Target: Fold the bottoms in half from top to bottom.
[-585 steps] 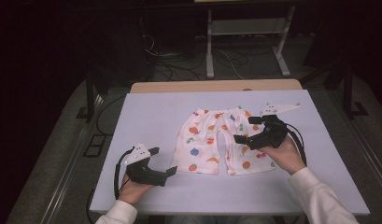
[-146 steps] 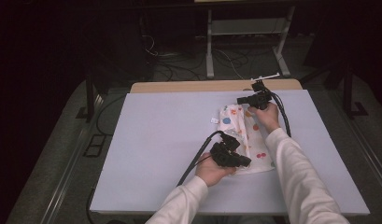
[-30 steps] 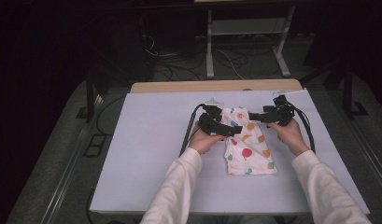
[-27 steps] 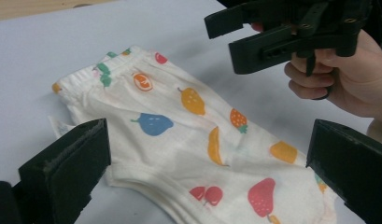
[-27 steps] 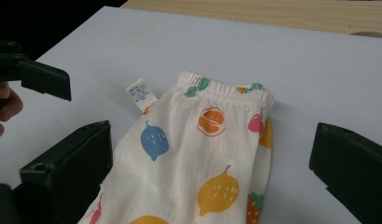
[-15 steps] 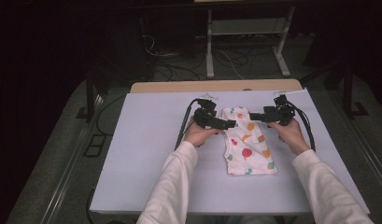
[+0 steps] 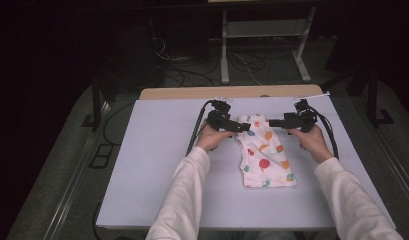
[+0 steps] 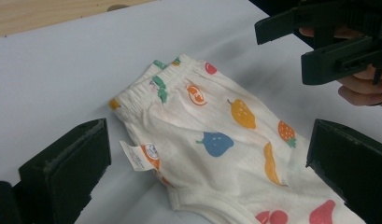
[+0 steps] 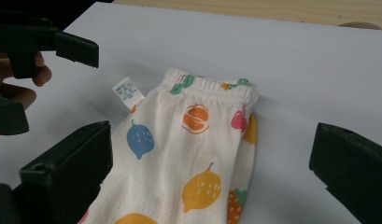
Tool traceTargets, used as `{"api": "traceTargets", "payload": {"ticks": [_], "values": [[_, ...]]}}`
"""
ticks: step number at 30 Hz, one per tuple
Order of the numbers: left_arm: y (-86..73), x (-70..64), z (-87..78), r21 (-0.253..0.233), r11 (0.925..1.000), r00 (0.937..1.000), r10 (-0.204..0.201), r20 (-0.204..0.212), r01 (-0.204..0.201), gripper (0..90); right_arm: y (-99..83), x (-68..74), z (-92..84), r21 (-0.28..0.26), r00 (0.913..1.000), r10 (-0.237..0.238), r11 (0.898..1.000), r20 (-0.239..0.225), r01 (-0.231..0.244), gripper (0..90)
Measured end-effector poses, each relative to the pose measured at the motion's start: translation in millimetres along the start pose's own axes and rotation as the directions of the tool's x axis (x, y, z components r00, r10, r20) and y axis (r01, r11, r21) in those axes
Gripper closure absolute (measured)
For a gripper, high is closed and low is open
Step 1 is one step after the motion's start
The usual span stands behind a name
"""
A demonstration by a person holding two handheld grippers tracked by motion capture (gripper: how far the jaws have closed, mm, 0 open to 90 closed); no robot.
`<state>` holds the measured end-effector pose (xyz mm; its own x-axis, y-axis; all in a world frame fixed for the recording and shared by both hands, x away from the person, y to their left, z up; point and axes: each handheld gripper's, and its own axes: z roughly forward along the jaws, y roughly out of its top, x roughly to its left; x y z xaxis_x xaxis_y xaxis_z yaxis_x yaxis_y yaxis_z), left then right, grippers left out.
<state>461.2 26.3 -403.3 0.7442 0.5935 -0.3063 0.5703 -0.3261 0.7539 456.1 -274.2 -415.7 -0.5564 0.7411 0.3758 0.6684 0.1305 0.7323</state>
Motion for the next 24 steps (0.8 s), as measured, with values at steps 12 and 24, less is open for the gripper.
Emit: {"api": "traceTargets", "payload": {"ticks": [12, 24], "values": [[2.8, 20.0, 4.6, -0.002, 0.9993, 0.9993, -0.037, -0.011, 0.037, 0.0, 3.0, -11.7, 7.8, 0.011, 0.9996, 0.026, 1.000, 0.007, -0.026, 0.0], [-2.4, 31.4, 16.0, 0.002, 0.9983, 0.9982, -0.059, -0.014, 0.059, 0.0, -2.3, -25.6, 16.3, 0.027, 0.9979, 0.055, 0.998, 0.033, -0.056, 0.0]]}}
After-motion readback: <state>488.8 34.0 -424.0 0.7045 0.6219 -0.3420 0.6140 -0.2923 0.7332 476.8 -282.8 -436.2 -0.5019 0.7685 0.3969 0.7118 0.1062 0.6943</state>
